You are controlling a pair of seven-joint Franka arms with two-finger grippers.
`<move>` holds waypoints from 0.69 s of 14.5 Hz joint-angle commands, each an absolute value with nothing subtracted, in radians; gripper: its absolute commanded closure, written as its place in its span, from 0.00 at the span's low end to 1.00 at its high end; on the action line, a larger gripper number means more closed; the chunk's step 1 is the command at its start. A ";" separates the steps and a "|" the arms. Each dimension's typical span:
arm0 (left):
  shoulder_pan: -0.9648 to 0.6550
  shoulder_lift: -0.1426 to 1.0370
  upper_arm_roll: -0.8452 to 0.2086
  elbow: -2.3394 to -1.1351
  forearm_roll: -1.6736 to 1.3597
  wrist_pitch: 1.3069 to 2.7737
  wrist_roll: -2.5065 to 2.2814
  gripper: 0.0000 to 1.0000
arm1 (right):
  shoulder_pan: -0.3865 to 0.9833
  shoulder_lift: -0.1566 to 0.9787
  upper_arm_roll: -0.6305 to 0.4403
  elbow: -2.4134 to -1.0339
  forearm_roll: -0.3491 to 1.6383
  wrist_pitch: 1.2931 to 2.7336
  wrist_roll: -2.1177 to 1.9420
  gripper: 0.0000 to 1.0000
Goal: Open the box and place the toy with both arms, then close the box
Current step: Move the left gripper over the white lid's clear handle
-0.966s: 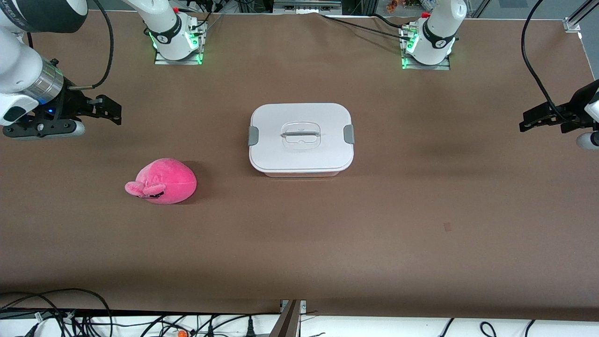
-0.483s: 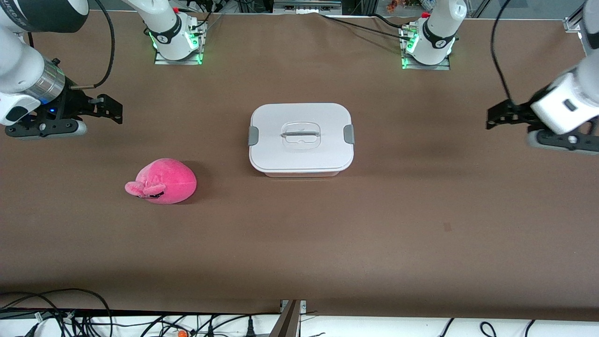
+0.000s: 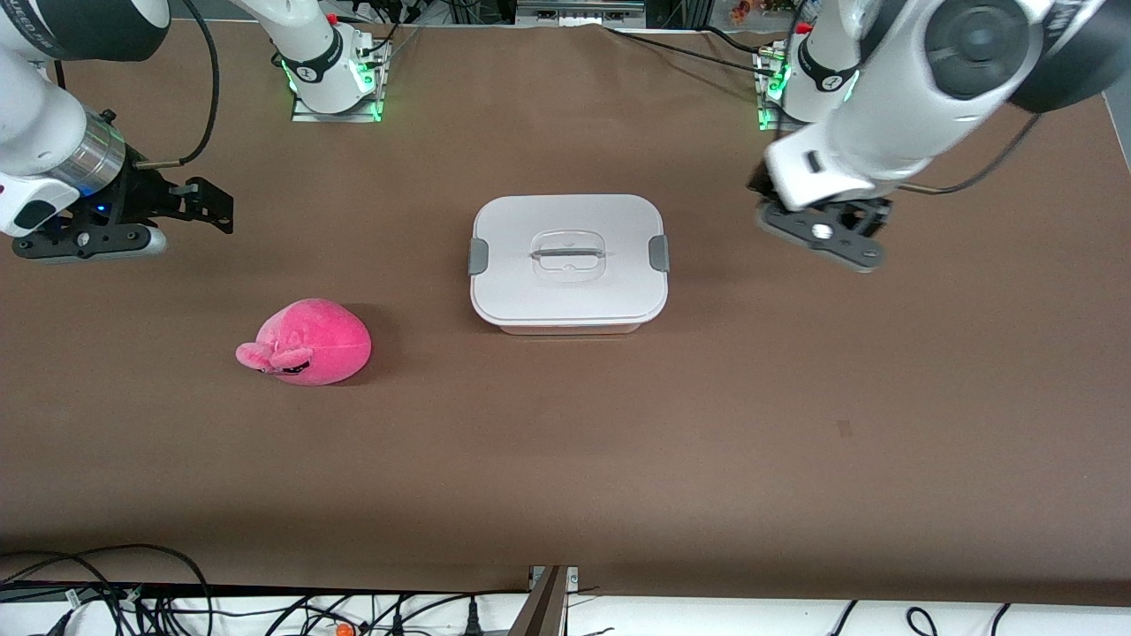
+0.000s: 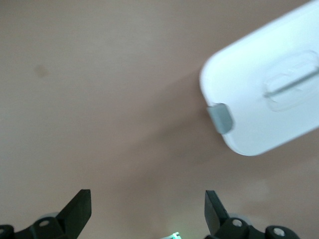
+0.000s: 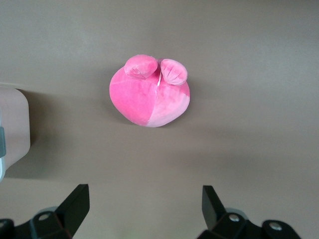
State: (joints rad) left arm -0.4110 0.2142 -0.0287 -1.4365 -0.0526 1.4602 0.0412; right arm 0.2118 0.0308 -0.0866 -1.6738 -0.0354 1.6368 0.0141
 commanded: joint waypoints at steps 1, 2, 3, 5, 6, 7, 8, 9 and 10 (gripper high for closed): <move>-0.512 0.274 -0.014 -1.408 -0.089 1.462 0.049 0.00 | 0.209 0.035 -0.086 -1.655 -0.020 1.618 0.002 0.00; -0.558 0.288 -0.012 -1.408 -0.089 1.483 0.052 0.00 | 0.209 0.035 -0.086 -1.655 -0.020 1.620 0.002 0.00; -0.590 0.313 -0.014 -1.396 -0.090 1.503 0.075 0.00 | 0.209 0.035 -0.087 -1.655 -0.020 1.620 0.002 0.00; -0.664 0.379 -0.012 -1.347 -0.086 1.509 0.106 0.00 | 0.207 0.035 -0.087 -1.655 -0.020 1.618 0.002 0.00; -0.698 0.406 -0.012 -1.326 -0.081 1.523 0.113 0.00 | 0.209 0.035 -0.087 -1.655 -0.020 1.618 0.002 0.00; -0.727 0.431 -0.011 -1.315 -0.075 1.549 0.144 0.00 | 0.209 0.035 -0.087 -1.655 -0.020 1.618 0.002 0.00; -0.742 0.446 -0.011 -1.313 -0.065 1.584 0.205 0.00 | 0.209 0.035 -0.087 -1.655 -0.020 1.620 0.002 0.00; -0.744 0.455 -0.011 -1.315 -0.043 1.621 0.266 0.00 | 0.209 0.034 -0.087 -1.655 -0.020 1.620 0.002 0.00; -0.747 0.462 -0.012 -1.322 -0.031 1.653 0.319 0.00 | 0.209 0.035 -0.087 -1.655 -0.020 1.618 0.002 0.00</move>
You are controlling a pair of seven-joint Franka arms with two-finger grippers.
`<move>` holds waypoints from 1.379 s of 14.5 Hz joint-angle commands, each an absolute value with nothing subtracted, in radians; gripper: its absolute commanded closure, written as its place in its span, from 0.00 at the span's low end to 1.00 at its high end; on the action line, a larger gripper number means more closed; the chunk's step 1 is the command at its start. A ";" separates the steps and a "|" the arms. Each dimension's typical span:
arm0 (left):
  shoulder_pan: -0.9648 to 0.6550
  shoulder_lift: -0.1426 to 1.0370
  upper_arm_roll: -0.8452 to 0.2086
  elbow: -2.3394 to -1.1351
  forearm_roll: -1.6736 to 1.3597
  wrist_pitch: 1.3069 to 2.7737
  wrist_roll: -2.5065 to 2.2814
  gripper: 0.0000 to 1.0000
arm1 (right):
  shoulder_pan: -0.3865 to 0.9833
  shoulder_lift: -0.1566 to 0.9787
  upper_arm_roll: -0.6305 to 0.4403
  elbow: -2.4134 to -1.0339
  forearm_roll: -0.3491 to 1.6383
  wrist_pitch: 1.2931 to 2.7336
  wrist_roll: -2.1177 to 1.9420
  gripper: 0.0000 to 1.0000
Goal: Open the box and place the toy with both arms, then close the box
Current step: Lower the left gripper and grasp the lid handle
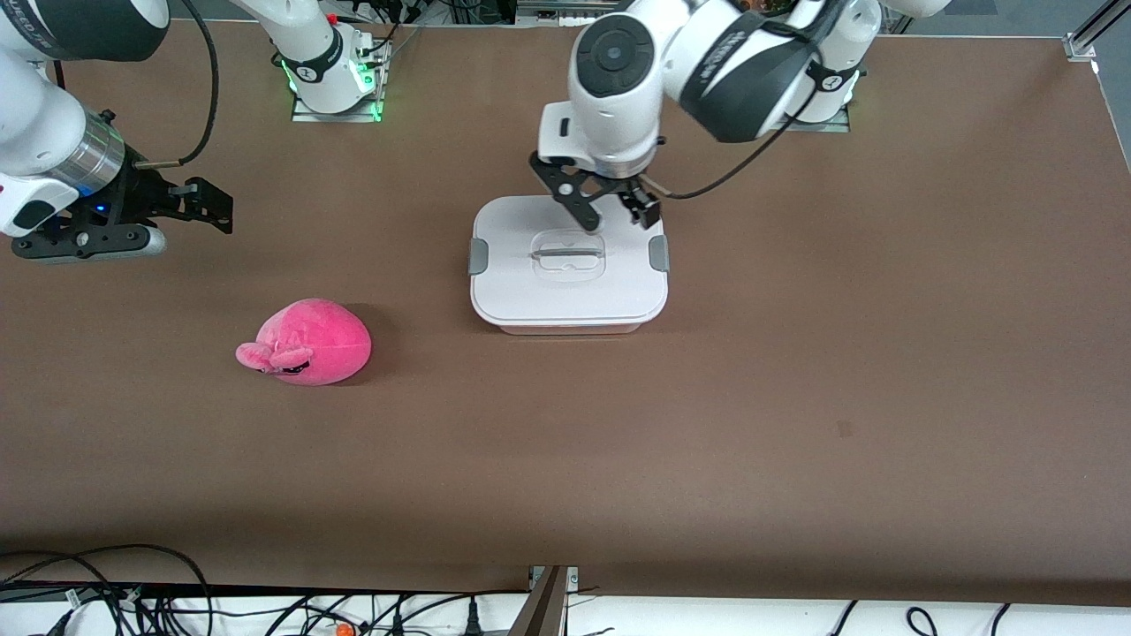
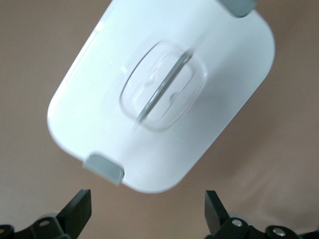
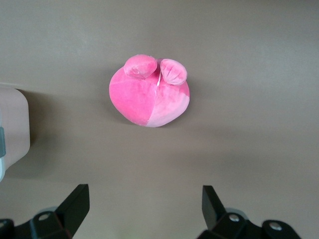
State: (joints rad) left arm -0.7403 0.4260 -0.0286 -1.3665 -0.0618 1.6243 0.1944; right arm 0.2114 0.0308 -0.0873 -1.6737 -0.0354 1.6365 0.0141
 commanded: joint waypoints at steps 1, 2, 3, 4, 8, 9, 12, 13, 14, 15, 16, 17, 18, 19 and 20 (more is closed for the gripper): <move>-0.752 0.469 -0.012 -1.327 -0.023 1.689 0.377 0.00 | 0.209 0.035 -0.087 -1.655 -0.020 1.618 0.002 0.00; -0.752 0.483 -0.012 -1.328 -0.021 1.730 0.432 0.00 | 0.209 0.035 -0.087 -1.655 -0.020 1.620 0.002 0.00; -0.752 0.497 -0.012 -1.330 -0.021 1.768 0.477 0.00 | 0.209 0.035 -0.087 -1.655 -0.020 1.618 0.002 0.00; -0.750 0.514 -0.012 -1.330 -0.021 1.802 0.518 0.00 | 0.209 0.035 -0.087 -1.655 -0.020 1.618 0.002 0.00; -0.749 0.532 -0.012 -1.445 -0.005 1.991 0.620 0.00 | 0.209 0.035 -0.087 -1.655 -0.020 1.618 0.002 0.00; -0.753 0.534 -0.012 -1.453 -0.003 2.003 0.617 0.00 | 0.209 0.035 -0.087 -1.655 -0.020 1.618 0.002 0.00; -0.767 0.537 -0.011 -1.462 -0.002 2.003 0.609 0.00 | 0.207 0.035 -0.087 -1.655 -0.020 1.618 0.002 0.00; -0.776 0.535 -0.011 -1.463 -0.002 2.000 0.604 0.00 | 0.207 0.035 -0.087 -1.655 -0.020 1.618 0.002 0.00; -0.779 0.535 -0.011 -1.466 -0.002 2.000 0.603 0.00 | 0.207 0.035 -0.087 -1.655 -0.020 1.618 0.002 0.00; -0.781 0.534 -0.009 -1.476 -0.002 2.002 0.603 0.00 | 0.207 0.035 -0.087 -1.657 -0.020 1.618 0.002 0.00; -0.782 0.535 -0.009 -1.479 0.006 2.002 0.601 0.00 | 0.207 0.035 -0.087 -1.657 -0.020 1.618 0.002 0.00; -0.785 0.534 -0.011 -1.485 0.029 2.002 0.600 0.00 | 0.207 0.035 -0.087 -1.657 -0.020 1.618 0.002 0.00; -0.791 0.534 -0.011 -1.492 0.037 2.003 0.600 0.00 | 0.207 0.035 -0.089 -1.657 -0.020 1.618 0.002 0.00; -0.793 0.534 -0.011 -1.494 0.037 2.003 0.600 0.00 | 0.207 0.035 -0.089 -1.657 -0.020 1.618 0.002 0.00; -0.795 0.532 -0.012 -1.494 0.037 2.000 0.589 0.00 | 0.207 0.035 -0.087 -1.657 -0.020 1.618 0.002 0.00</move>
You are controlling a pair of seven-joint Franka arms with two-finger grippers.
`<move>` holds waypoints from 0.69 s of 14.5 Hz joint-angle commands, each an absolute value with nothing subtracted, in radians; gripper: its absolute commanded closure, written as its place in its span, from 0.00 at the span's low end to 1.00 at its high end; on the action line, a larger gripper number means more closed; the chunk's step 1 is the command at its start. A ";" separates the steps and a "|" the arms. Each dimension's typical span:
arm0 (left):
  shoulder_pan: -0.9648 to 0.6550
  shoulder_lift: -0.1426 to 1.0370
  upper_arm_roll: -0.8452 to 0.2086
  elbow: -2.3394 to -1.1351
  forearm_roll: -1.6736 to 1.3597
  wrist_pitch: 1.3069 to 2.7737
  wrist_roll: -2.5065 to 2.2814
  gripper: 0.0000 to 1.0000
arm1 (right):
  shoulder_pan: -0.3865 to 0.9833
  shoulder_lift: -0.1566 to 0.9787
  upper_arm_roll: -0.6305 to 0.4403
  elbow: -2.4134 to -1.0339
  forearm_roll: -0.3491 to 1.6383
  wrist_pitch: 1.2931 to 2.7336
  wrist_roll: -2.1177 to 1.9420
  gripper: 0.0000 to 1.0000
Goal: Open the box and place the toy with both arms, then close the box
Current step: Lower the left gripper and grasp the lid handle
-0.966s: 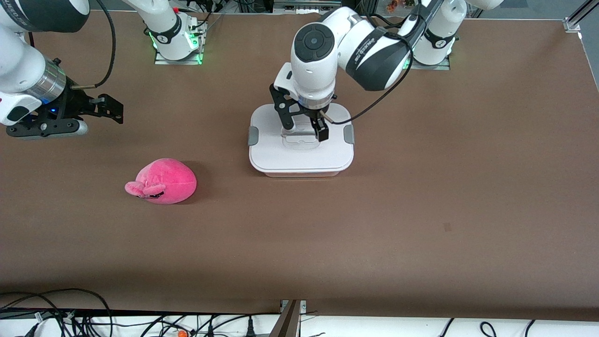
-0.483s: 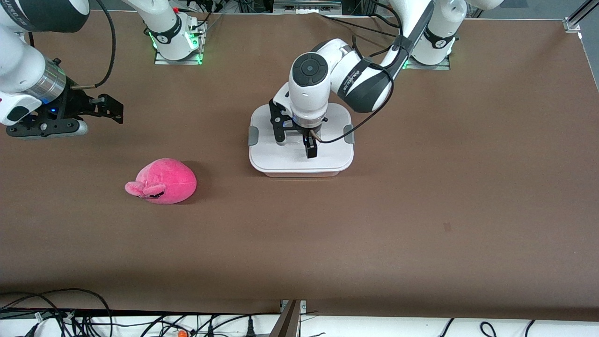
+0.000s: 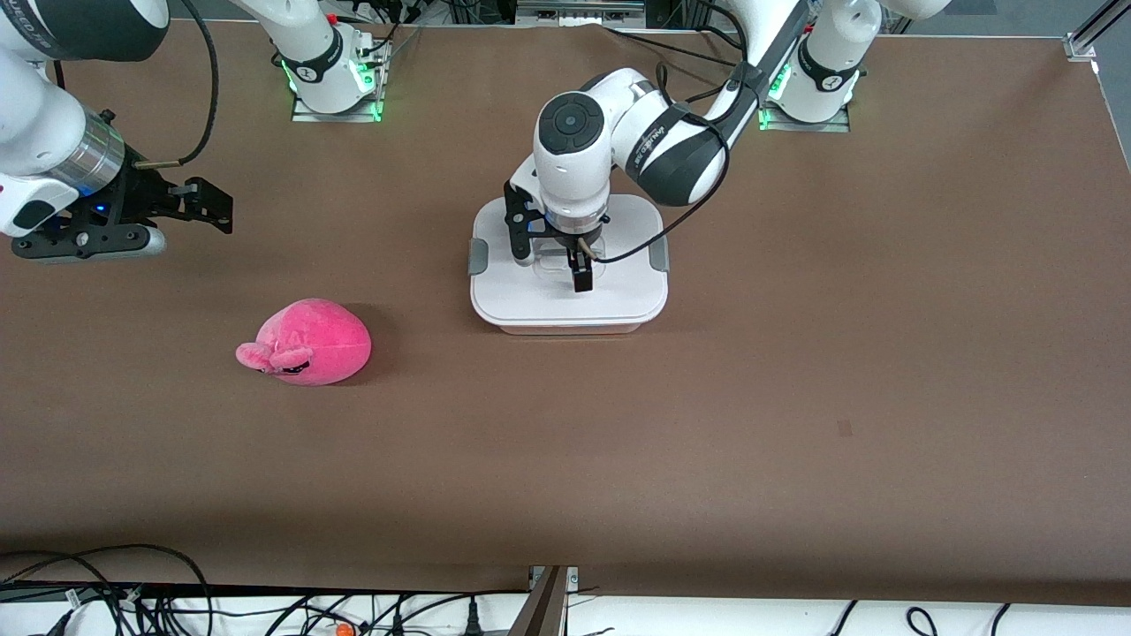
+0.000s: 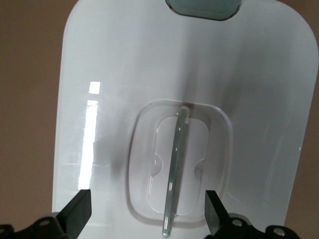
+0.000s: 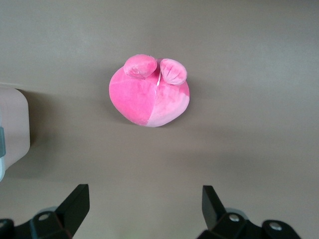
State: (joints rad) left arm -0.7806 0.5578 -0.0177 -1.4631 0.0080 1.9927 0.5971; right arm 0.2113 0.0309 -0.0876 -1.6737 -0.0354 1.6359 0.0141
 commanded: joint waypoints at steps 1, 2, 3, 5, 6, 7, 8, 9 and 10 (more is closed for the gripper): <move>-0.807 0.529 -0.011 -1.494 0.038 1.991 0.539 0.06 | 0.207 0.035 -0.087 -1.657 -0.020 1.618 0.002 0.00; -0.827 0.528 -0.011 -1.494 0.038 1.987 0.488 0.26 | 0.207 0.035 -0.087 -1.657 -0.020 1.618 0.002 0.00; -0.837 0.528 -0.008 -1.494 0.041 1.977 0.465 0.34 | 0.207 0.035 -0.087 -1.657 -0.020 1.618 0.002 0.00; -0.839 0.528 -0.012 -1.493 0.093 1.976 0.469 0.55 | 0.207 0.035 -0.087 -1.657 -0.020 1.618 0.002 0.00; -0.839 0.528 -0.012 -1.493 0.100 1.977 0.474 0.56 | 0.207 0.035 -0.089 -1.657 -0.020 1.618 0.002 0.00; -0.839 0.529 -0.012 -1.491 0.101 1.979 0.474 0.61 | 0.207 0.035 -0.089 -1.657 -0.020 1.618 0.002 0.00; -0.839 0.528 -0.012 -1.490 0.100 1.977 0.466 0.95 | 0.207 0.035 -0.089 -1.657 -0.020 1.618 0.002 0.00; -0.841 0.528 -0.011 -1.488 0.100 1.974 0.459 1.00 | 0.207 0.035 -0.087 -1.657 -0.020 1.618 0.002 0.00; -0.839 0.528 -0.012 -1.486 0.100 1.974 0.460 1.00 | 0.207 0.035 -0.087 -1.657 -0.020 1.618 0.002 0.00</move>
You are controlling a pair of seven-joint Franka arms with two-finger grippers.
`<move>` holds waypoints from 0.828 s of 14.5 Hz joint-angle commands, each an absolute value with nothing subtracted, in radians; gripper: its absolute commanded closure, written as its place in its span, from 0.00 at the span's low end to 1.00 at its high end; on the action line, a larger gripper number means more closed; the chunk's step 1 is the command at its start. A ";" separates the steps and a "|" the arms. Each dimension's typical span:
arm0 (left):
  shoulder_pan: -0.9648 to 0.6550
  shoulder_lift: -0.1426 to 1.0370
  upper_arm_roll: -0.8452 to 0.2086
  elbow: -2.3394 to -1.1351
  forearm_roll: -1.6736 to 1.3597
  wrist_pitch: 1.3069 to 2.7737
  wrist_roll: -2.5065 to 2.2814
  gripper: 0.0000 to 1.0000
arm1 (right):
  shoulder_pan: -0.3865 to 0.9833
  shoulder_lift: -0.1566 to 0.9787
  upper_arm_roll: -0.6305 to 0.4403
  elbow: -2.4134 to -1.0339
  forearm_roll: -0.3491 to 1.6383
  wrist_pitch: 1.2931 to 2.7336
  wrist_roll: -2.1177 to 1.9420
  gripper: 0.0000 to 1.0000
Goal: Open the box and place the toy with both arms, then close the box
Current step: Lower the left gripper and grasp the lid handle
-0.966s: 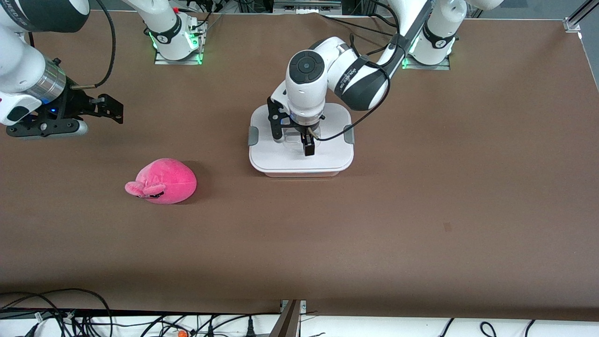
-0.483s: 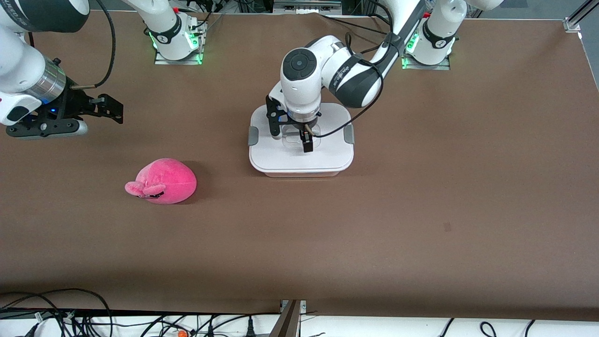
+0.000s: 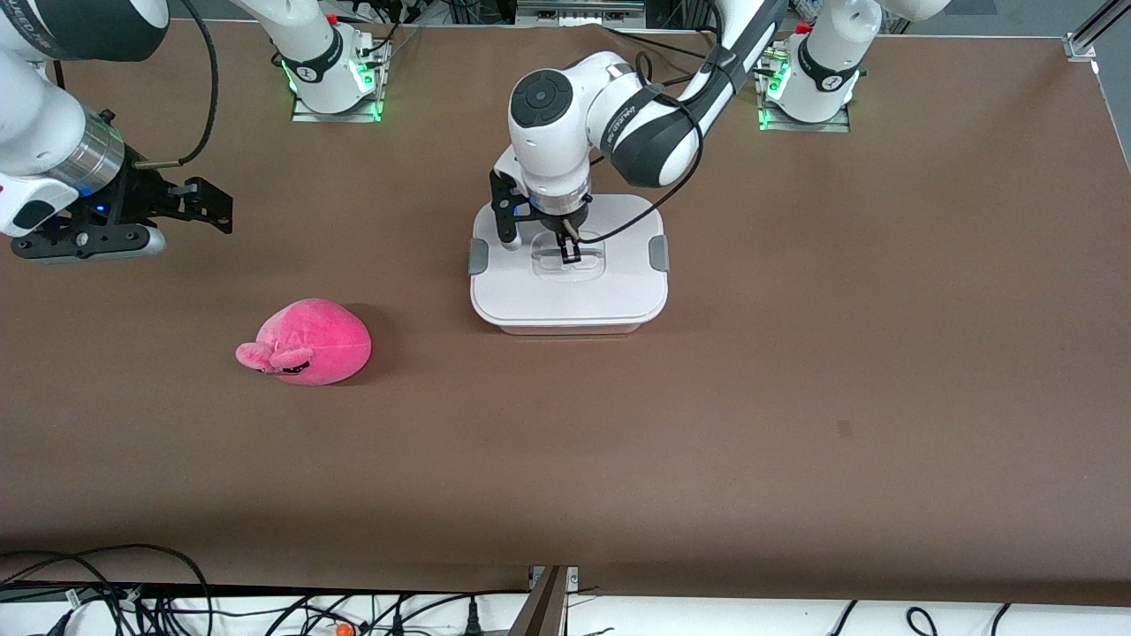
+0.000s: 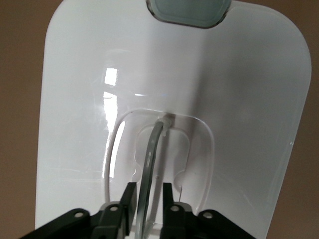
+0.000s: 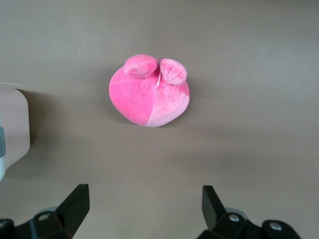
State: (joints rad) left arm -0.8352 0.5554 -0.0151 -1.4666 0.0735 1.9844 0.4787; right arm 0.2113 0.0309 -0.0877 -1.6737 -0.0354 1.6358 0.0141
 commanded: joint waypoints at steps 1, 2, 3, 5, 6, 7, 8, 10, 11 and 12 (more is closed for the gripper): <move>-0.839 0.526 -0.012 -1.486 0.100 1.974 0.463 1.00 | 0.207 0.035 -0.089 -1.657 -0.020 1.618 0.002 0.00; -0.838 0.528 -0.012 -1.483 0.100 1.974 0.471 1.00 | 0.207 0.035 -0.089 -1.657 -0.020 1.618 0.002 0.00; -0.836 0.526 -0.011 -1.480 0.100 1.974 0.471 1.00 | 0.207 0.035 -0.087 -1.657 -0.020 1.618 0.002 0.00; -0.835 0.520 -0.012 -1.473 0.100 1.974 0.468 1.00 | 0.207 0.035 -0.087 -1.657 -0.020 1.618 0.002 0.00; -0.836 0.520 -0.012 -1.468 0.095 1.973 0.466 1.00 | 0.207 0.035 -0.089 -1.657 -0.020 1.618 0.002 0.00; -0.836 0.515 -0.012 -1.467 0.092 1.965 0.465 1.00 | 0.207 0.035 -0.089 -1.657 -0.020 1.618 0.002 0.00; -0.836 0.508 -0.012 -1.465 0.087 1.953 0.465 1.00 | 0.207 0.035 -0.089 -1.657 -0.020 1.618 0.002 0.00; -0.834 0.494 -0.011 -1.456 0.084 1.921 0.465 1.00 | 0.207 0.035 -0.089 -1.657 -0.020 1.618 0.002 0.00; -0.830 0.491 -0.011 -1.439 0.084 1.893 0.466 1.00 | 0.207 0.035 -0.087 -1.657 -0.020 1.618 0.002 0.00; -0.824 0.489 -0.008 -1.415 0.084 1.846 0.474 1.00 | 0.207 0.035 -0.087 -1.657 -0.020 1.618 0.002 0.00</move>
State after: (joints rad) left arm -0.8329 0.5149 -0.0121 -1.4503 0.0737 1.9248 0.4751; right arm 0.2112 0.0309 -0.0877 -1.6737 -0.0354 1.6357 0.0142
